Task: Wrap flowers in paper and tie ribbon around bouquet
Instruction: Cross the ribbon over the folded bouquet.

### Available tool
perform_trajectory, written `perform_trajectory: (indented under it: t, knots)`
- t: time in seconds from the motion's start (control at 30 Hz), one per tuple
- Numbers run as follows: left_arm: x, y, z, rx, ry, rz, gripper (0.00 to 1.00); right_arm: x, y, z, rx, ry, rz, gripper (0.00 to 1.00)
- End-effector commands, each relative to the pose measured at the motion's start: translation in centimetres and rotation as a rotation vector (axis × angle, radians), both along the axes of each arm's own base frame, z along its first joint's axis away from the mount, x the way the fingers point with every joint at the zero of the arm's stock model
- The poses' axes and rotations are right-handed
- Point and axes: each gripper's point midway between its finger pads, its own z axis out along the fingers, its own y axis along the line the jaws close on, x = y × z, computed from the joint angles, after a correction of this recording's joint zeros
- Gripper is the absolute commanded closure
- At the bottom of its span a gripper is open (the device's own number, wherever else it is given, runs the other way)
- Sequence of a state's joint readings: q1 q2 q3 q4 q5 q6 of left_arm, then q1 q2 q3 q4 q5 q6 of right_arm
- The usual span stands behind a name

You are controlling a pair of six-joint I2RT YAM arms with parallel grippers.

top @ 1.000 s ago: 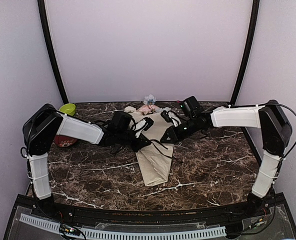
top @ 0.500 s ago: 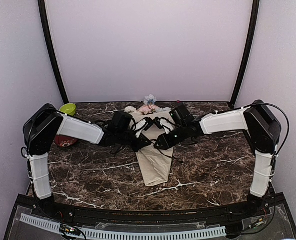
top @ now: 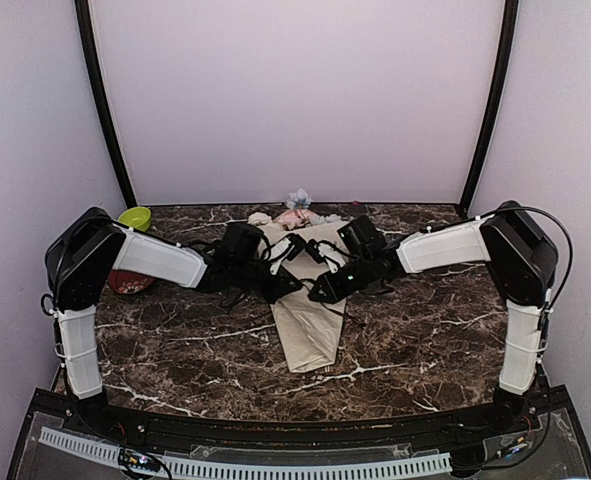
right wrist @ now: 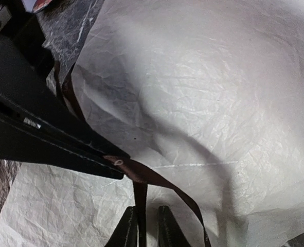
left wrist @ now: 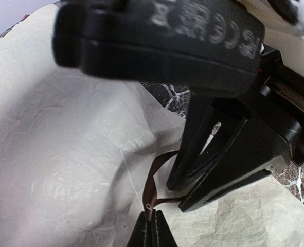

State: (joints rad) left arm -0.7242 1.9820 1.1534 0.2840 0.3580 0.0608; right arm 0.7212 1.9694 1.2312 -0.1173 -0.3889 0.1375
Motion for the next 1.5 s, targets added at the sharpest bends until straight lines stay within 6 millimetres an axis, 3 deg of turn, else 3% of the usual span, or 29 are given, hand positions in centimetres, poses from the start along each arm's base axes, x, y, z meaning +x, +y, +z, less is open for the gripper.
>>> perform_trajectory:
  t: [0.0,0.07,0.33,0.6,0.73,0.87,1.27,1.47]
  knots:
    - [0.3,0.0,2.9,-0.066,-0.021,0.005,1.0,-0.3,0.3,0.0,0.028,-0.009,0.011,0.93]
    - [0.2,0.0,2.7,-0.06,-0.02,0.002,1.0,-0.3,0.3,0.3,0.028,-0.013,0.009,1.0]
    - [0.1,2.2,1.3,0.075,-0.083,0.02,0.95,-0.7,-0.1,2.2,0.036,-0.048,0.027,1.0]
    - [-0.3,2.4,1.2,0.113,-0.096,-0.02,0.77,-0.3,0.3,4.2,0.057,-0.082,0.036,1.0]
    - [-0.4,2.0,1.1,0.116,-0.102,-0.053,0.6,0.2,0.2,4.0,0.039,-0.083,0.025,1.0]
    - [-0.3,1.5,0.9,0.128,-0.103,-0.09,0.53,1.1,-0.2,4.0,0.011,-0.103,0.001,1.0]
    - [1.2,1.4,-0.7,0.192,-0.115,-0.071,0.61,4.2,-1.2,3.4,-0.018,-0.112,-0.053,1.0]
    - [1.3,1.3,-0.9,0.185,-0.11,-0.067,0.75,6.3,-1.1,1.7,-0.033,-0.115,-0.089,1.0]
